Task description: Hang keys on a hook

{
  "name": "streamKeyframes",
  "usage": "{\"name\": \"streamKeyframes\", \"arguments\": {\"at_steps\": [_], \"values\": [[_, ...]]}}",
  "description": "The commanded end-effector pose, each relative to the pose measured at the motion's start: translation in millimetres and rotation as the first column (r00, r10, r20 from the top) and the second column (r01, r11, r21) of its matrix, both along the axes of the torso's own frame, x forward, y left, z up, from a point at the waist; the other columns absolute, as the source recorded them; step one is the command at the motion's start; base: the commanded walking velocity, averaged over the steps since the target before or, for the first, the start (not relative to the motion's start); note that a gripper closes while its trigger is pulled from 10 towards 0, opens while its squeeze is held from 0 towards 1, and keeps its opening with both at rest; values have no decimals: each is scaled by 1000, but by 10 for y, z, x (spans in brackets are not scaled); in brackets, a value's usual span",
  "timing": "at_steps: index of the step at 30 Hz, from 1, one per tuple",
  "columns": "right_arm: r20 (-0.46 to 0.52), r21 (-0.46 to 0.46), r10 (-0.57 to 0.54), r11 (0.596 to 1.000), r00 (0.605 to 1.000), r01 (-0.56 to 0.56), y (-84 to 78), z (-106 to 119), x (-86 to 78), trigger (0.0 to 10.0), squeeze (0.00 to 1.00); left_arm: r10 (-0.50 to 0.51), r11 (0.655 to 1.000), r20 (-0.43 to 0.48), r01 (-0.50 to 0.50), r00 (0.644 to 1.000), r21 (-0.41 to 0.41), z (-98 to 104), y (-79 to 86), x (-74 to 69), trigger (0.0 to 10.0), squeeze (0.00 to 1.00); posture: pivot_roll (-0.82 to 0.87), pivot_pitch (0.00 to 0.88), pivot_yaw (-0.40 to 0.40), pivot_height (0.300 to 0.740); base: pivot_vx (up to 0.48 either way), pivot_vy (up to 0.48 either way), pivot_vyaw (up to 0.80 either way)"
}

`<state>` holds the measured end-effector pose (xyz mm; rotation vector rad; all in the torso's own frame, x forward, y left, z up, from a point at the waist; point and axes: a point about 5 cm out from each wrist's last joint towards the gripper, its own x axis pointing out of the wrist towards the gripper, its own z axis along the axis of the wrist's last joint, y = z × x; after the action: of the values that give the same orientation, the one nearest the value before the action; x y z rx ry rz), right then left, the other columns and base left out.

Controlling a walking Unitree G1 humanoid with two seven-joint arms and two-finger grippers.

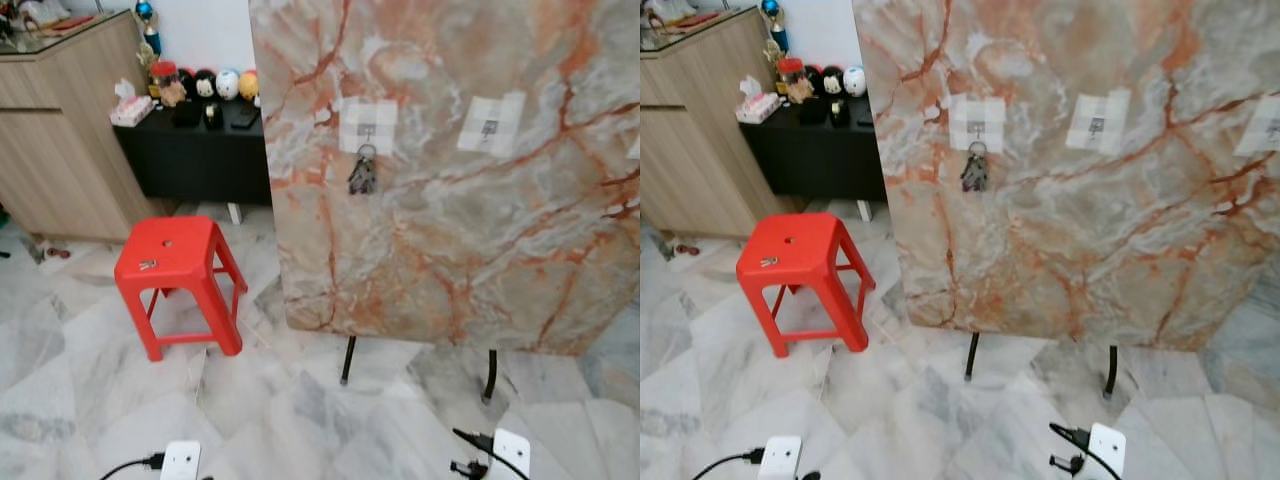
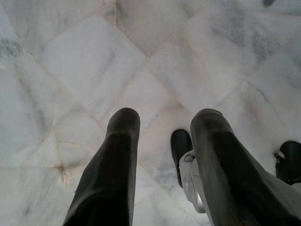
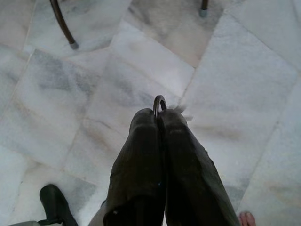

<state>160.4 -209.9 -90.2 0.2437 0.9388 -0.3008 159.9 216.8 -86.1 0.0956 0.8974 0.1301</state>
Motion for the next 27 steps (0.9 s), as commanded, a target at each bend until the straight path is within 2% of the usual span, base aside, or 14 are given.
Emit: {"name": "streamKeyframes", "arguments": {"at_steps": [1,7,23,27], "values": [[-10,7,4,1000,1000,-4,15,-12,-20,10000,0,-13,1000,-16,13,1000,5,-11,-2,-16,10000,0,-74,0,-6,740,307,0,0],[-25,6,13,1000,1000,-13,-37,-18,-53,10000,0,-15,1000,-18,15,1000,3,-15,-15,-20,10000,0,-76,0,-10,740,309,0,0],[-8,12,0,1000,1000,0,-53,22,44,10000,0,-35,999,-27,35,999,-8,-26,-62,-19,10000,0,-75,0,-14,740,322,0,0],[6,8,-54,999,999,54,-87,40,70,10000,0,-31,1000,-35,31,999,-6,-31,-43,-36,10000,0,-76,0,-14,740,318,0,0]]}}
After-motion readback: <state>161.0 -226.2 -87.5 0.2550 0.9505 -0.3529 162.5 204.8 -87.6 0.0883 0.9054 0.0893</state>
